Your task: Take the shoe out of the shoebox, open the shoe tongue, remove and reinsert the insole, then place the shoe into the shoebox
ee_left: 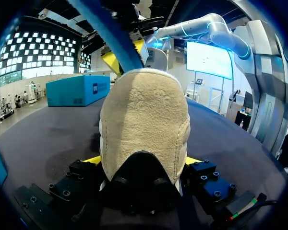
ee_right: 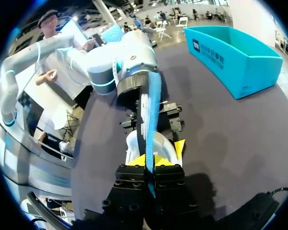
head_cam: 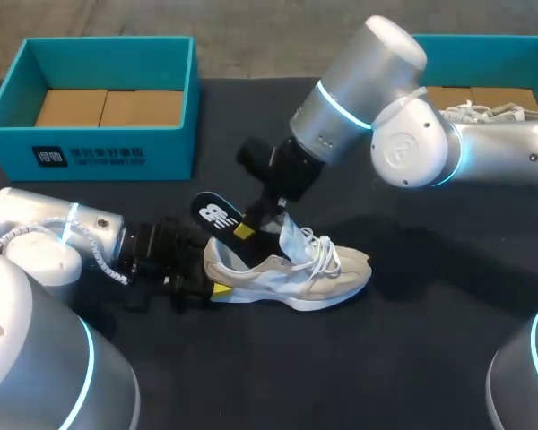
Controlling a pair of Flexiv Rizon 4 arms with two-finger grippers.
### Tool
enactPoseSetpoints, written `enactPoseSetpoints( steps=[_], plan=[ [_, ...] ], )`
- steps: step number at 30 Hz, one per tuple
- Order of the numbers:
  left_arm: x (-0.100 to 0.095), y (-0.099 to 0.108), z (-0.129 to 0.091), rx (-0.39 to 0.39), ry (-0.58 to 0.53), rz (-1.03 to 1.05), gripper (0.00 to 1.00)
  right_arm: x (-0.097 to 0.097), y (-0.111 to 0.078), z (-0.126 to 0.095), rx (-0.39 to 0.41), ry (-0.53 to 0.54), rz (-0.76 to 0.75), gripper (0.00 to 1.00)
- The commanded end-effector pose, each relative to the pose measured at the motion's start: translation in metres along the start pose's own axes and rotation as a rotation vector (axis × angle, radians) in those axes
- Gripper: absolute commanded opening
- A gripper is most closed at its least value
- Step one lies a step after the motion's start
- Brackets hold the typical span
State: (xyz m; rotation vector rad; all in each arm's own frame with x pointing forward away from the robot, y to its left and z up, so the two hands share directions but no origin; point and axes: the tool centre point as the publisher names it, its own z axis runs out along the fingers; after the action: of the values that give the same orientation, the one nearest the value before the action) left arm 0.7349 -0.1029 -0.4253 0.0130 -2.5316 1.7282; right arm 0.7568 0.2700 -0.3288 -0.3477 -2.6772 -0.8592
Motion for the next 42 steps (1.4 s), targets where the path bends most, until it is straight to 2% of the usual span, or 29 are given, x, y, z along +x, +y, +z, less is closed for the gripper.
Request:
enactPoseSetpoints(
  steps=[1, 5, 16, 20, 42],
  plan=[
    [0.001, 0.002, 0.001, -0.001, -0.001, 0.0, 0.0, -0.002, 0.006, -0.003, -0.01, -0.015, 0.014, 0.0],
    [0.001, 0.002, 0.001, -0.001, -0.001, 0.0, 0.0, -0.001, 0.017, -0.012, -0.062, -0.043, 0.026, 0.0],
    [0.001, 0.002, 0.001, -0.001, -0.001, 0.0, 0.0, 0.009, 0.065, -0.051, -0.195, -0.131, -0.008, 0.0],
    [0.001, 0.002, 0.001, -0.001, -0.001, 0.0, 0.0, 0.011, 0.084, -0.066, -0.222, -0.179, -0.029, 0.0],
    [0.001, 0.002, 0.001, -0.001, -0.001, 0.0, 0.0, 0.011, 0.084, -0.066, -0.222, -0.179, -0.029, 0.0]
  ],
)
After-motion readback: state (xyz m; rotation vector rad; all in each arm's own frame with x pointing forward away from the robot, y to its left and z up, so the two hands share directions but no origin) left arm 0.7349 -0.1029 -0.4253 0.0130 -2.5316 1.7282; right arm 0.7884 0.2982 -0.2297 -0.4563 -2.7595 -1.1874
